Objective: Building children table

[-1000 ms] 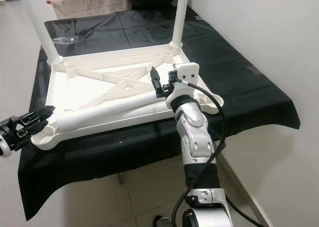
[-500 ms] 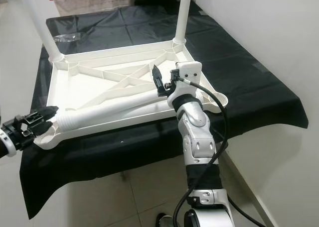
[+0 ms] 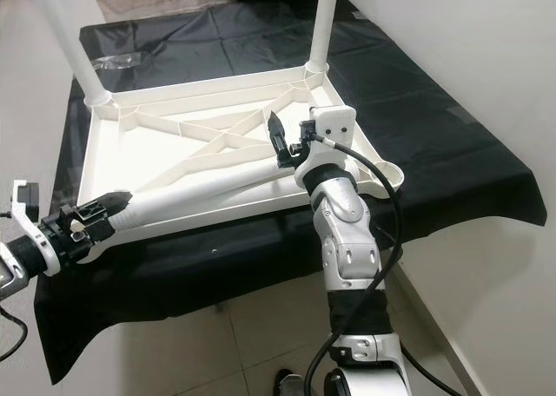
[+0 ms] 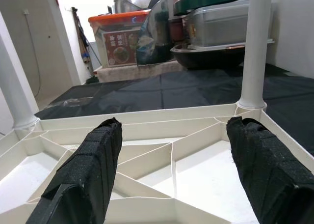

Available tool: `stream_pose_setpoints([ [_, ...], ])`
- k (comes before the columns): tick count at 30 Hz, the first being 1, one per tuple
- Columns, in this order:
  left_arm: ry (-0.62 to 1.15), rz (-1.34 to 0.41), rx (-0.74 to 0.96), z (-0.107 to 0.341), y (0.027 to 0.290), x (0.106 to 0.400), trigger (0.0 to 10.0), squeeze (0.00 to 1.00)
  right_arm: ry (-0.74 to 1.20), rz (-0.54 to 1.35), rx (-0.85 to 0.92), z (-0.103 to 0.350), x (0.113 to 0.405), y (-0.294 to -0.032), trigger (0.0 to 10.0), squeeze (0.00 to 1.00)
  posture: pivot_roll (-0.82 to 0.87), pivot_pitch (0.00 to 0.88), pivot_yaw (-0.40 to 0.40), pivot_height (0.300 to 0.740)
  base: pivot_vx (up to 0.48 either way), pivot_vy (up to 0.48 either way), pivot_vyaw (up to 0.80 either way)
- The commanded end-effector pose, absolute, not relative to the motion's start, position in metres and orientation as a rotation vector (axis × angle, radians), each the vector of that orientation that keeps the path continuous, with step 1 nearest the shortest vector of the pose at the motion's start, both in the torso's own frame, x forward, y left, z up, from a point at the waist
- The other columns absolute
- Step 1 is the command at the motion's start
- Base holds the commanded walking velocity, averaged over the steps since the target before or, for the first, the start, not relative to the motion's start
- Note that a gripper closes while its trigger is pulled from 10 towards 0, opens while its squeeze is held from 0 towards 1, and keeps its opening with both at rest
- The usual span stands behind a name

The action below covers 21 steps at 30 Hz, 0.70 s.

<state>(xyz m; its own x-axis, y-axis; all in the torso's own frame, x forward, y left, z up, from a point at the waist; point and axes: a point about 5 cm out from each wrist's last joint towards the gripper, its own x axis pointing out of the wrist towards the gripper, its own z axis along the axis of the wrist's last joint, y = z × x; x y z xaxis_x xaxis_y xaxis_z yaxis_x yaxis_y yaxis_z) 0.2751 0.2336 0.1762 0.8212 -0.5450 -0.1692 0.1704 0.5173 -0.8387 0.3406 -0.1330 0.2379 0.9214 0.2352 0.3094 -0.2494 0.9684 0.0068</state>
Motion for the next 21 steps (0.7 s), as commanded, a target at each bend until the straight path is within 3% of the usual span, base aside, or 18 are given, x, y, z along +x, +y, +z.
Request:
stream_pose_setpoints([
  [1,0.473,-0.442,-0.939,0.172,0.232,0.275,10.0,0.0,-0.296,0.259,0.05,0.235,0.338,-0.131,10.0,0.0,-0.01,0.234,0.028,0.74,0.0,0.0,0.0],
  [21,0.466,-0.458,-0.904,0.184,0.24,0.278,10.0,0.0,-0.278,0.273,0.057,0.231,0.336,-0.123,10.0,0.0,0.01,0.238,0.031,0.74,0.0,0.0,0.0],
])
